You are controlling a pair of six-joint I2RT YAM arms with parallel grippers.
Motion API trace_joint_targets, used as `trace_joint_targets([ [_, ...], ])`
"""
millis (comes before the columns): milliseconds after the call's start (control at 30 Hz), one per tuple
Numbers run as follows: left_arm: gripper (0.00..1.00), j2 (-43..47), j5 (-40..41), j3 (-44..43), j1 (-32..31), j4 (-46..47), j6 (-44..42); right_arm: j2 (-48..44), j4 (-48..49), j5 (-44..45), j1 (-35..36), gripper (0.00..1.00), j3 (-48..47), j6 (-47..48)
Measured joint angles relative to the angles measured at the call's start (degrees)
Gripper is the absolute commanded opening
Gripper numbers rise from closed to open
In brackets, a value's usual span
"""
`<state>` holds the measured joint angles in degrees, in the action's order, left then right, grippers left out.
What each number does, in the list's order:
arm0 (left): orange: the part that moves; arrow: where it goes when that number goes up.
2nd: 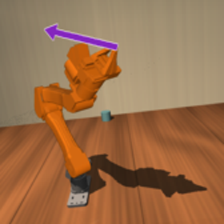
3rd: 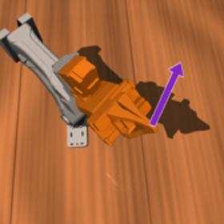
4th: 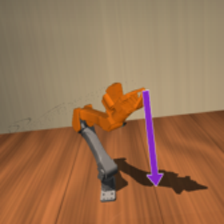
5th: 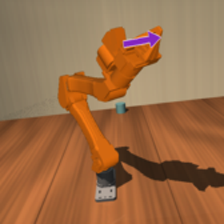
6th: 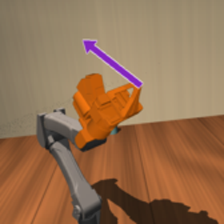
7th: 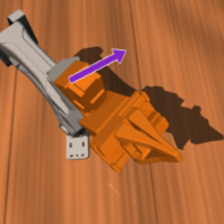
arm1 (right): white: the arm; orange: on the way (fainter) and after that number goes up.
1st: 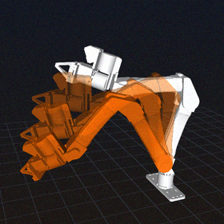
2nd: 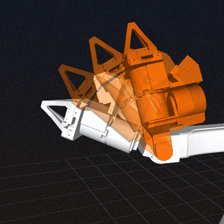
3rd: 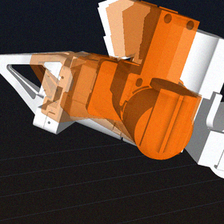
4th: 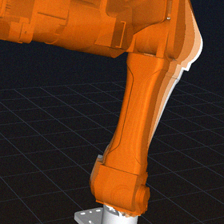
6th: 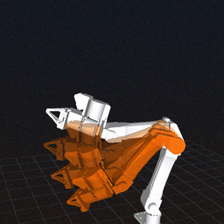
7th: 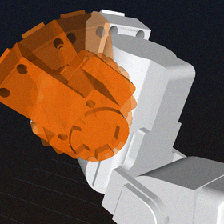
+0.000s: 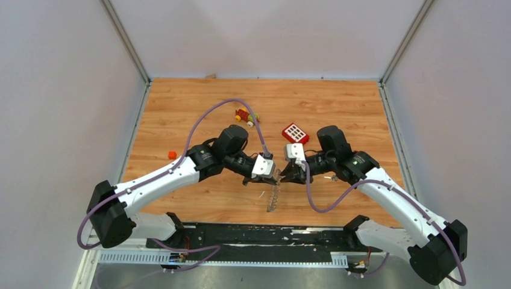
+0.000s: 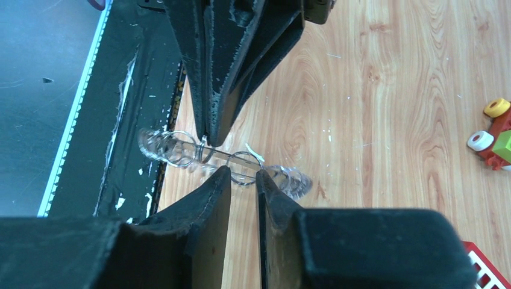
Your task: Put the keys on the keyring
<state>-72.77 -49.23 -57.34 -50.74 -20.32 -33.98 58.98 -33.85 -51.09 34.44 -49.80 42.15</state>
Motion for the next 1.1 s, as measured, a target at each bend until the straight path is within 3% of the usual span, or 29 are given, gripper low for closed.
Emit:
trace_joint_targets([
  [267, 0.00, 0.1, 1.1, 0.0, 0.0, 0.0, -0.2, -0.2, -0.4, -0.6, -0.5, 0.24, 0.0, 0.2],
  [500, 0.00, 0.8, 4.6, 0.0, 0.0, 1.1, 0.9, -2.3, -1.4, -1.4, -2.0, 0.40, -0.3, 0.0],
  [600, 0.00, 0.8, 5.4, 0.0, 0.0, 2.4, 1.9, -2.0, -1.5, -2.1, -2.0, 0.42, -0.6, -0.4],
  [1100, 0.00, 0.8, 5.9, 1.2, 0.0, 6.5, 6.1, 2.6, -0.5, -3.1, -2.0, 0.23, -2.0, -3.8],
])
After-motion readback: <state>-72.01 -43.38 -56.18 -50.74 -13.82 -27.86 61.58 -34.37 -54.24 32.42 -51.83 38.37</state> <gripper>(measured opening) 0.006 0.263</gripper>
